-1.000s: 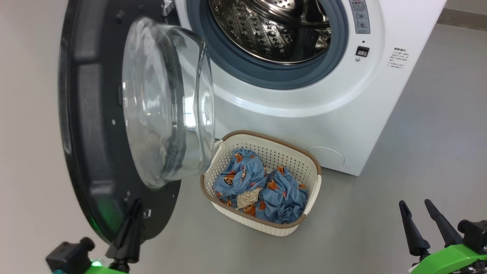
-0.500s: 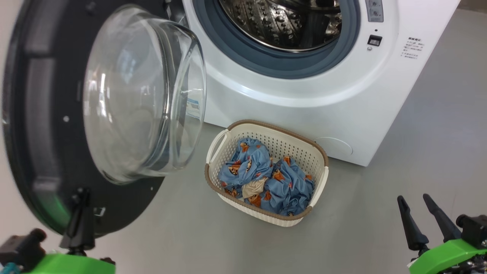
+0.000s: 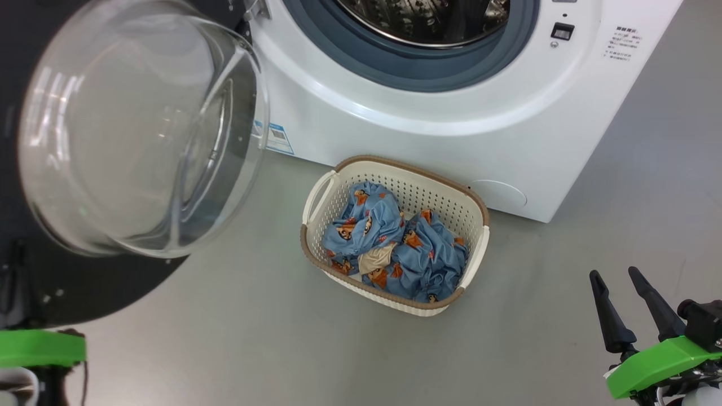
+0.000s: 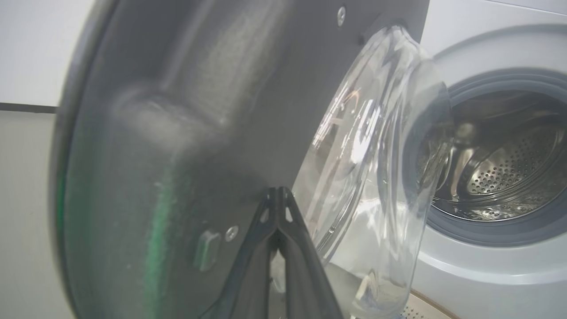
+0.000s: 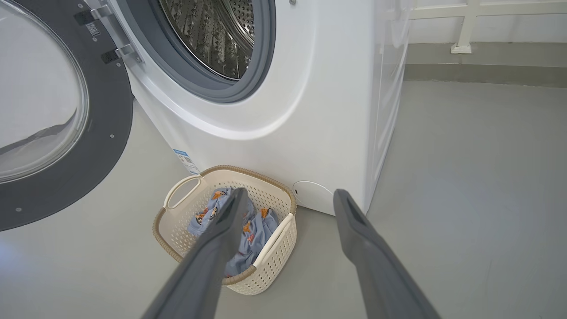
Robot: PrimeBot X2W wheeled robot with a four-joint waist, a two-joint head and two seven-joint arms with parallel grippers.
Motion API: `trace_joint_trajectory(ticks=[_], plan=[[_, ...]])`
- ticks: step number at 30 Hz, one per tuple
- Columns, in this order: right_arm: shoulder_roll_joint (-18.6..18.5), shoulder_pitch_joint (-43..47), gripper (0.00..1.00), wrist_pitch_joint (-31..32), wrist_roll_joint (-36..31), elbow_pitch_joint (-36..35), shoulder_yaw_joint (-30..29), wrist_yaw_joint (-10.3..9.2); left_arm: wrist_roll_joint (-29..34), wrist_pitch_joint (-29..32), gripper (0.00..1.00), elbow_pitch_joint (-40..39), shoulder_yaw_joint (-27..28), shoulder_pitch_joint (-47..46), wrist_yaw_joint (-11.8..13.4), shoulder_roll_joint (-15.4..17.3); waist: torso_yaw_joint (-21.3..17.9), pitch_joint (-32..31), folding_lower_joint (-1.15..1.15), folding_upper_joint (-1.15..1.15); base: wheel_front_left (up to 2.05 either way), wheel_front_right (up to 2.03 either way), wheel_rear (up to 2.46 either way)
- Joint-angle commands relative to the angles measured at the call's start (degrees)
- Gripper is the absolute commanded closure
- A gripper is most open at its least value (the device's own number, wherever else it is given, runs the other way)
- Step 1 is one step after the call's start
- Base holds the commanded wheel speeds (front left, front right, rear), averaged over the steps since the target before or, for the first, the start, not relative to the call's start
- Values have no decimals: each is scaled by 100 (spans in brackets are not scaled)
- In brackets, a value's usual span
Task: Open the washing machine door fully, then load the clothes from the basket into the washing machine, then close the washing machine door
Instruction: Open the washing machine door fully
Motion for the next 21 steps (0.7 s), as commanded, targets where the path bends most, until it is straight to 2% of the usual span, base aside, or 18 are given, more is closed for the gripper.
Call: trace_joint_trajectory(ticks=[1, 10, 21], plan=[[-119, -116, 0, -69, -40, -125, 160, 9, 76, -37, 100, -53, 360, -253, 44, 369, -22, 56, 0, 0, 0, 0, 0], [-121, -253, 0, -69, -90, -137, 177, 9, 423, -37, 100, 710, 1009, -906, -67, 647, -108, 318, 0, 0, 0, 0, 0], [-129, -372, 0, -69, -149, -174, 190, 9, 457, -37, 100, 2012, 1655, -1821, -113, 1145, -262, 615, 0, 0, 0, 0, 0]])
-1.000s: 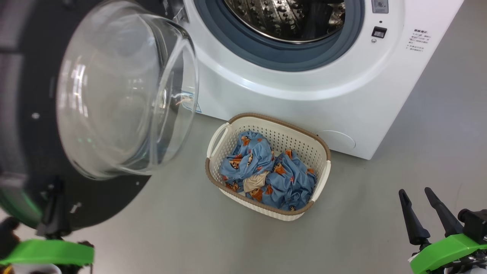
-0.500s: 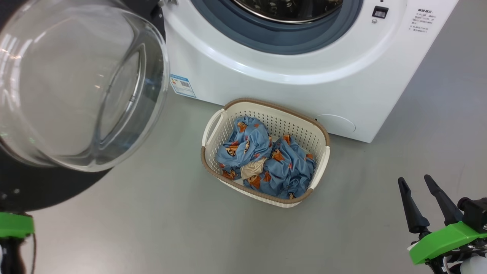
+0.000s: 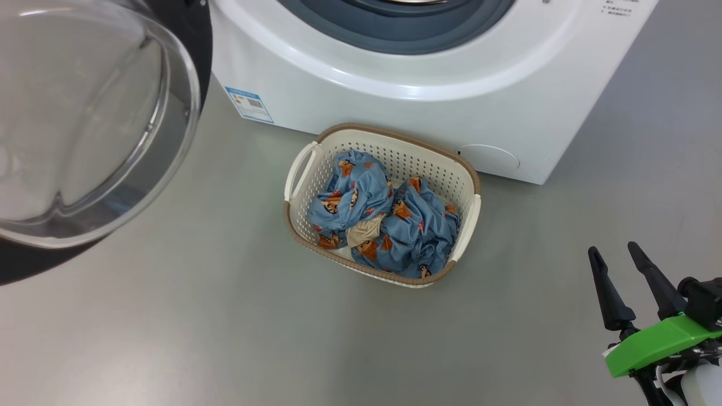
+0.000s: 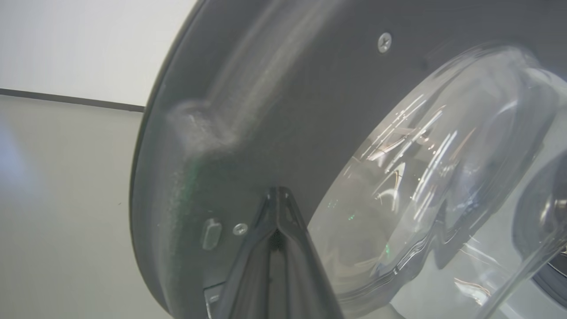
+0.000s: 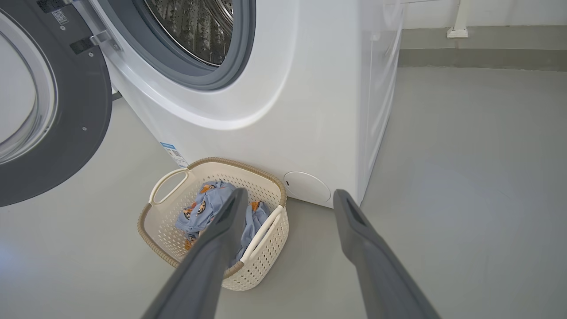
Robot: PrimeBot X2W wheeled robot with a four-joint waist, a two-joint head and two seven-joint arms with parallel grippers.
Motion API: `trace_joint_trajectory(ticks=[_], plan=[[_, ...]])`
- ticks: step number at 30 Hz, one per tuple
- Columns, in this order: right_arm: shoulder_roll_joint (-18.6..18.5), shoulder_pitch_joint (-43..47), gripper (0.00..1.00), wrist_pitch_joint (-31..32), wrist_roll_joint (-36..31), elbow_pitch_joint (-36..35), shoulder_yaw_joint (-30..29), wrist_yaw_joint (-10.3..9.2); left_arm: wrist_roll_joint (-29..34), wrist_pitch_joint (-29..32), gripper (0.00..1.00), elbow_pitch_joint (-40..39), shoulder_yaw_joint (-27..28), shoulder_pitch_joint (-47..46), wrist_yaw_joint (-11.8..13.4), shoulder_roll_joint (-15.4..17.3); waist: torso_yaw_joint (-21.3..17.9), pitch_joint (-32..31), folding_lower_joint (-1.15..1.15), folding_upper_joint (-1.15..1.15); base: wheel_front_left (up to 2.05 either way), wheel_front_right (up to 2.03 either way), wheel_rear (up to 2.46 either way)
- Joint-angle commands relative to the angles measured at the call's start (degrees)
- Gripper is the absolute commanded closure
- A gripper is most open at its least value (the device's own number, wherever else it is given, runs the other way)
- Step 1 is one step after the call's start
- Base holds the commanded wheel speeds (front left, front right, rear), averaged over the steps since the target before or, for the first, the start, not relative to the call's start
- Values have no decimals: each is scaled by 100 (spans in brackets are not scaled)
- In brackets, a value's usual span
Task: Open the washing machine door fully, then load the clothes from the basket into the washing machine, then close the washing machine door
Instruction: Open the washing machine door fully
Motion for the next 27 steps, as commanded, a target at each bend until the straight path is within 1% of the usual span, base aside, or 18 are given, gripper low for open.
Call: trace_joint_trajectory(ticks=[1, 8, 14, 22, 27], plan=[[-78, -66, 0, -69, -91, -129, 148, 9, 91, -30, 100, -35, 212, -150, 19, 490, -60, 58, 0, 0, 0, 0, 0], [-76, -198, 0, -69, -111, -133, 150, 9, 266, -30, 100, 463, 355, -412, 18, 819, -205, 201, 0, 0, 0, 0, 0], [-30, -255, 0, -69, -135, -134, 140, 9, 321, -31, 100, 632, 431, -541, 17, 948, -284, 253, 0, 0, 0, 0, 0], [47, -210, 0, -69, -143, -101, 87, 9, 272, -31, 100, 466, 240, -420, 17, 871, -302, 68, 0, 0, 0, 0, 0], [99, -79, 0, -69, -120, -76, 104, 9, 132, -31, 100, 33, 9, 59, 17, 716, -311, -272, 0, 0, 0, 0, 0]])
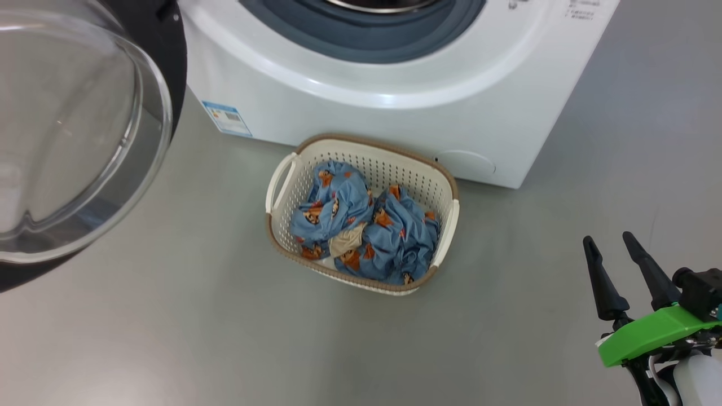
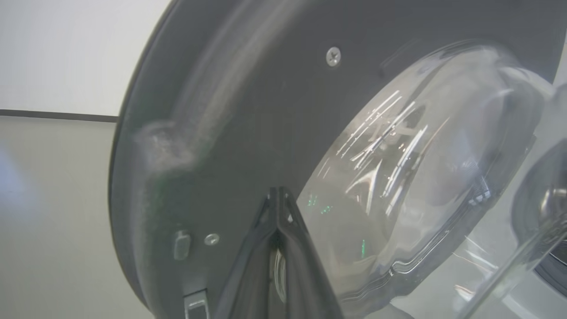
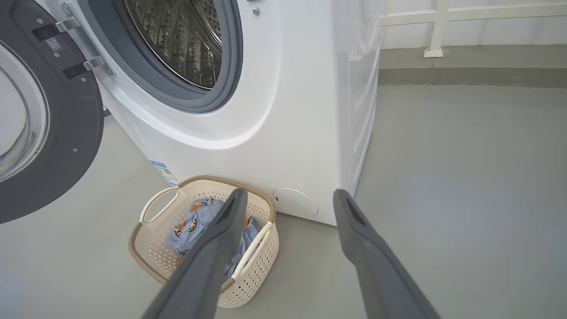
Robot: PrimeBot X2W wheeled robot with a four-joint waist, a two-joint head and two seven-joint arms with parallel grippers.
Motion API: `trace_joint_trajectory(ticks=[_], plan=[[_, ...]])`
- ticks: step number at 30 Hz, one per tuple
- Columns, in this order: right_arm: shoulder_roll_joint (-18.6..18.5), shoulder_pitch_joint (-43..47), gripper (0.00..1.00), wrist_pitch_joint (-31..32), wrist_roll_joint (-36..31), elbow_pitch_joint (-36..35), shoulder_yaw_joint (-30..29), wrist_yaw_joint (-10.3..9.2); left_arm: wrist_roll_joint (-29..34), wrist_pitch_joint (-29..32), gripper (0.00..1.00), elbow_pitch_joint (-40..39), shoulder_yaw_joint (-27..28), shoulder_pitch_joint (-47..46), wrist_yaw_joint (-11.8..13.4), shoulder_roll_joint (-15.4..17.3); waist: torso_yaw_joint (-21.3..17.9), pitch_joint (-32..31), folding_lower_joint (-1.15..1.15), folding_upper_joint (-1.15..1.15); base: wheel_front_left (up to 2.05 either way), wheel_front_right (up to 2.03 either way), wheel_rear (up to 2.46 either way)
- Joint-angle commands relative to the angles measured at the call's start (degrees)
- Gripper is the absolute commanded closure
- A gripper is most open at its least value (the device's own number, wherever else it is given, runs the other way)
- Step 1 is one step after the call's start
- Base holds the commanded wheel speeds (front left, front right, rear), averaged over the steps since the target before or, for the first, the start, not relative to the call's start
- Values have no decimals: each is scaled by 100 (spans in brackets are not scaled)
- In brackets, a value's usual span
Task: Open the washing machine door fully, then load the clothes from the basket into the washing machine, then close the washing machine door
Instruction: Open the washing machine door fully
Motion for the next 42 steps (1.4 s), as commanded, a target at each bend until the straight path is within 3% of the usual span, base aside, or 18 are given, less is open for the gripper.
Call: trace_joint_trajectory(ticks=[1, 7, 8, 10, 13, 25, 32, 42], plan=[[-22, 131, 0, -69, -51, -107, 138, 9, -61, -29, 100, -216, 88, 237, 10, 304, -13, -206, 0, 0, 0, 0, 0], [-35, 299, 0, -69, 53, -89, 173, 9, -188, -29, 97, -616, -10, 897, 10, 104, -30, -597, 0, 0, 0, 0, 0], [-39, 333, 0, -69, 66, -94, 169, 9, -213, -29, 79, -691, -17, 1002, 10, 51, -26, -649, 0, 0, 0, 0, 0], [-49, 389, 0, -69, 94, -95, 166, 9, -232, -29, 57, -834, -58, 1213, 10, -45, -26, -740, 0, 0, 0, 0, 0], [-66, 446, 0, -69, 144, -102, 158, 9, -265, -29, 1, -1019, -121, 1496, 10, -186, -44, -869, 0, 0, 0, 0, 0], [-35, 617, 0, -69, 218, -217, 59, 9, -607, -29, 0, -2123, -1109, 2425, 10, -593, -306, -1012, 0, 0, 0, 0, 0], [-8, 597, 0, -69, 184, -264, -19, 9, -559, -29, 0, -2510, -1724, 2639, 10, -652, -686, -926, 0, 0, 0, 0, 0], [24, 640, 0, -69, 156, -296, -78, 9, -338, -29, 0, -2860, -2185, 2678, 10, -656, -1250, -842, 0, 0, 0, 0, 0]])
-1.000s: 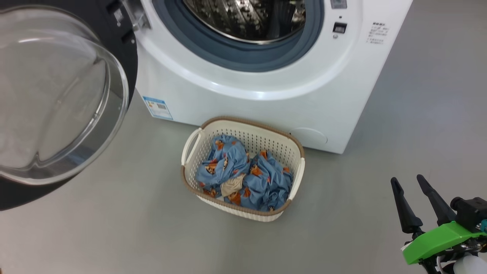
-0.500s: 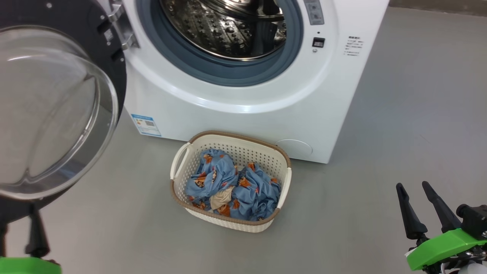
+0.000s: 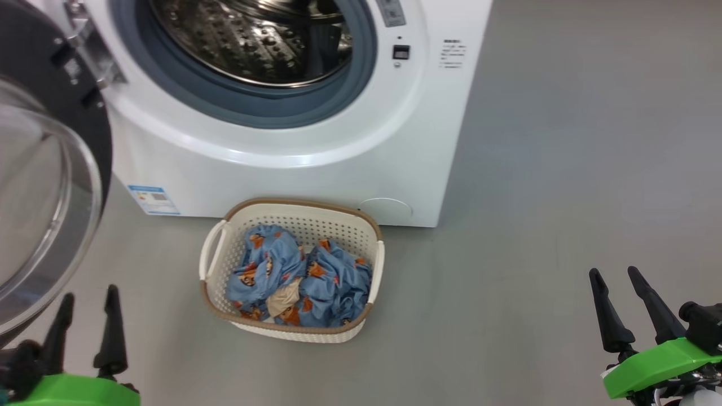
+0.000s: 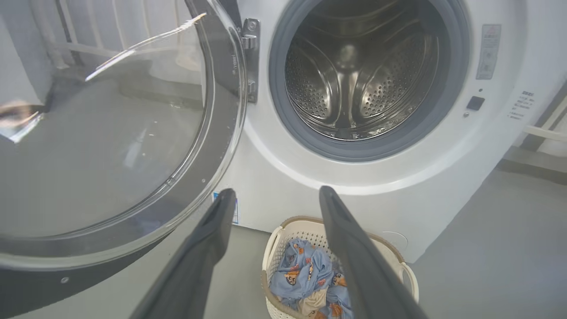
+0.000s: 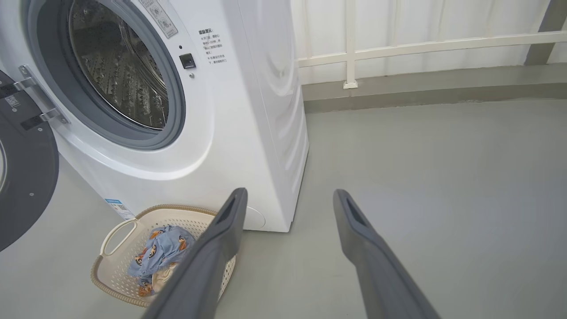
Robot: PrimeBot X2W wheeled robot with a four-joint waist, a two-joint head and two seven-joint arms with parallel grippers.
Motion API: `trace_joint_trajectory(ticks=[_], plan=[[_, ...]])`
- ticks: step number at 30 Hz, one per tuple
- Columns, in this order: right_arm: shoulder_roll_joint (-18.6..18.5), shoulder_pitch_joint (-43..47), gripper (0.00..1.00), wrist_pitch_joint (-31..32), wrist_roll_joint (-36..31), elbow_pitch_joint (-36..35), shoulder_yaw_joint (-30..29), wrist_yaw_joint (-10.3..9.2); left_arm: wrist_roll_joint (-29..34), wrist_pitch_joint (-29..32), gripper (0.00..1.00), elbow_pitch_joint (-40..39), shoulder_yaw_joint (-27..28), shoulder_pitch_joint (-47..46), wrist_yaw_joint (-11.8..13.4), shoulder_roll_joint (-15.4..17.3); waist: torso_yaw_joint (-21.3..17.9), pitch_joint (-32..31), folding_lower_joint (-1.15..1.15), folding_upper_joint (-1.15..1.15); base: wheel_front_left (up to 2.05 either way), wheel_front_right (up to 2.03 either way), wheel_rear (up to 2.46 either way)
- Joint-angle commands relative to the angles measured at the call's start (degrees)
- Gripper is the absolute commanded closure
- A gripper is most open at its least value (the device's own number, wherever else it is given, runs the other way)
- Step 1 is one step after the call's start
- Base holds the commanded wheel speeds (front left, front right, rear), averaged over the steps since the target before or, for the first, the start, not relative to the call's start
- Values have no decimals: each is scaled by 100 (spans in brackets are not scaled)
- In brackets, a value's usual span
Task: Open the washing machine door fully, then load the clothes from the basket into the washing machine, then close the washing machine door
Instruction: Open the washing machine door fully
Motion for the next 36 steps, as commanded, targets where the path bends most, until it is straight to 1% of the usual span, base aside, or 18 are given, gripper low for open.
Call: trace_joint_trajectory(ticks=[1, 7, 12, 19, 26, 36], plan=[[-75, 70, 0, -69, -14, -157, 68, 9, 73, -32, 0, -170, 163, -52, 9, 171, -203, 63, 0, 0, 0, 0, 0], [-46, 92, 0, -69, -7, -175, 20, 9, 259, -32, 0, -371, 18, -104, 9, 164, -447, 122, 0, 0, 0, 0, 0], [-12, 82, 0, -69, -2, -154, 44, 9, 242, -32, 0, -477, -12, -81, 9, 86, -634, 96, 0, 0, 0, 0, 0], [-10, 121, 0, -69, 12, -162, 8, 9, 207, -32, 0, -525, -199, -75, 9, 77, -783, 64, 0, 0, 0, 0, 0], [5, 138, 0, -69, 7, -175, -4, 9, 147, -32, 0, -526, -267, -50, 9, 113, -840, 67, 0, 0, 0, 0, 0], [54, 114, 0, -69, -11, -194, -38, 9, 17, -32, 0, -537, -314, -92, 9, 148, -810, 121, 0, 0, 0, 0, 0]])
